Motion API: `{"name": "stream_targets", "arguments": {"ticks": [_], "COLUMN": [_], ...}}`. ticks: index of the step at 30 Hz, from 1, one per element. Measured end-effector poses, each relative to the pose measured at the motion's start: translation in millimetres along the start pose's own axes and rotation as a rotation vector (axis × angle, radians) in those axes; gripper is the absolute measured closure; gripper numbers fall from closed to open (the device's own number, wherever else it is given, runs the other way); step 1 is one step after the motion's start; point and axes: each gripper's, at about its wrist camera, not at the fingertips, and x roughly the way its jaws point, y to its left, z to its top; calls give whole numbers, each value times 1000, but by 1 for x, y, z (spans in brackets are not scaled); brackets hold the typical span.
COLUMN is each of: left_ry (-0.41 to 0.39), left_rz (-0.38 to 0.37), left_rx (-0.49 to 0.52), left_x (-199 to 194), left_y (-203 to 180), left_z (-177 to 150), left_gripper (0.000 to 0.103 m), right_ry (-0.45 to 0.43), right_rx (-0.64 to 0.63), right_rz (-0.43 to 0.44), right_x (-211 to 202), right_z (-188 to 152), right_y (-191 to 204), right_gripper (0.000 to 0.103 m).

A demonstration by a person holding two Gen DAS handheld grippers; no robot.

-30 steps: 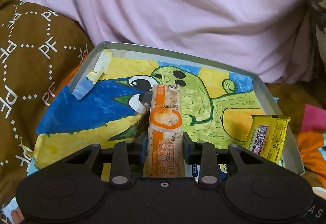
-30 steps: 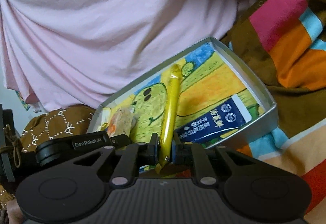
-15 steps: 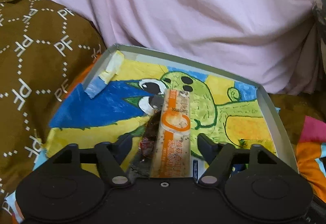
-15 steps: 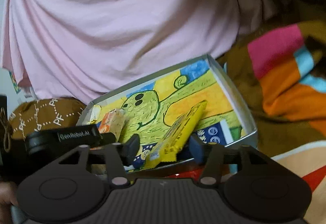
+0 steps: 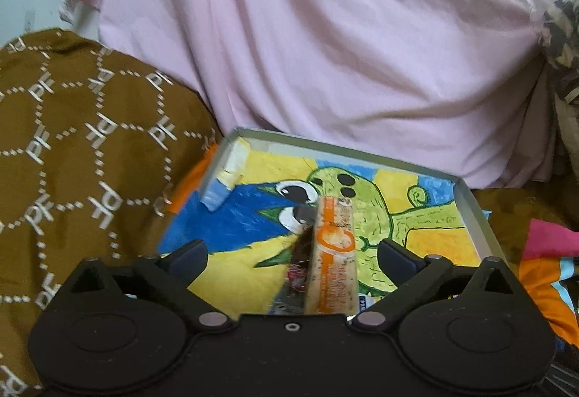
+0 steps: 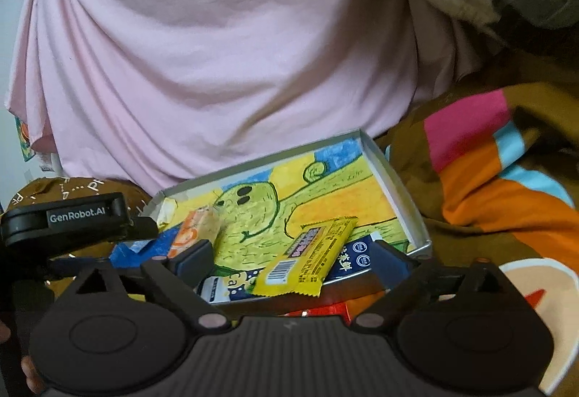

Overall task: Organize snacks
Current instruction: 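Lower both snacks into the tray and open both grippers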

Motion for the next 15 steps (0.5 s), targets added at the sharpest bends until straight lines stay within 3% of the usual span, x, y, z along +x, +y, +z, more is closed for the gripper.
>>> {"name": "stream_targets", "arguments": {"ticks": [9,15], "left_ry": [-37,-55], "left_rz": [12,12], "left_rx": [33,55], "left_x": [-55,-93], "left_y": [20,40], "left_z": [-7,-16], "left_gripper": [1,1], "right_ry": [-104,-126], "right_rx": [-10,1], "right_rz": [-20,-43], "right_x": [-53,-88], "right_z": [-4,-14], "right_y": [21,32], "right_gripper": [0,0]}}
